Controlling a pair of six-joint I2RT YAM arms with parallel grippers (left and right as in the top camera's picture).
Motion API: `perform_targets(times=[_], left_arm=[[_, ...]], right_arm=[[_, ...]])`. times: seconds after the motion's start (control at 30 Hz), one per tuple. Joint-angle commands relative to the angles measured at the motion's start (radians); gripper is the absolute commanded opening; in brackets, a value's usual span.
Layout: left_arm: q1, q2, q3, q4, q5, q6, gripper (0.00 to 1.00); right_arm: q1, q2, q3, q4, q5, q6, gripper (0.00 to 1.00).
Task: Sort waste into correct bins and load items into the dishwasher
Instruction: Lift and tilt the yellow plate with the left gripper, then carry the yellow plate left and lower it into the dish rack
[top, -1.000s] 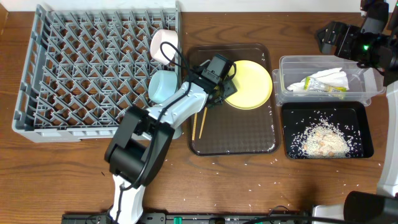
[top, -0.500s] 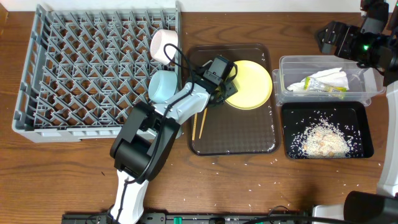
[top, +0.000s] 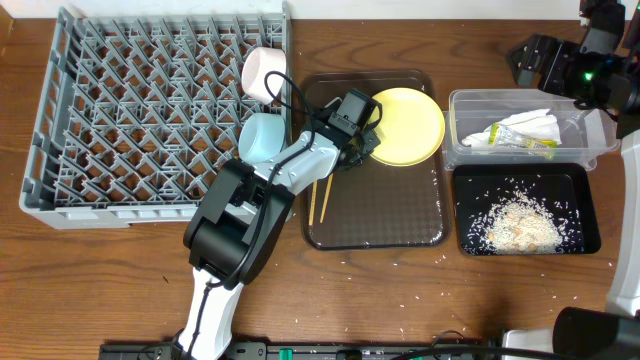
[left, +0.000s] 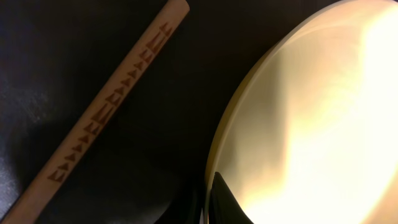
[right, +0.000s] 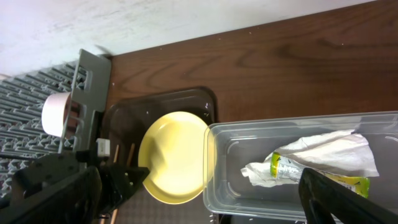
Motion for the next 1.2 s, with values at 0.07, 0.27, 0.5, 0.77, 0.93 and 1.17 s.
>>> perform_targets(times=[0.07,0.27,0.5,0.77,0.93,1.17], left_arm=[[0.016,0.04,-0.032,-0.009,0.017,0.039,0.07],[0.044,-0.085,-0.032,0.011,0.017,0.166,0.07],[0.064,-0.138,-0.032,0.014,0.079,0.177,0.07],[0.095,-0.179,-0.032,0.063,0.176,0.253,0.07],[0.127,-0.28,-0.032,0.068,0.169,0.324,0.08],[0.241,-0.437,-0.032,0.011,0.169,0.392,0.07]], right_arm=[[-0.006,-0.006,0.001,-0.002,-0.004,0.011,0.99],[-0.006,-0.006,0.001,-0.002,-0.004,0.011,0.99],[-0.006,-0.006,0.001,-0.002,-0.004,0.011,0.99],[-0.006,-0.006,0.001,-0.002,-0.004,0.011,0.99],[-0.006,-0.006,0.001,-0.002,-0.004,0.011,0.99],[-0.006,-0.006,0.001,-0.002,-0.004,0.011,0.99]])
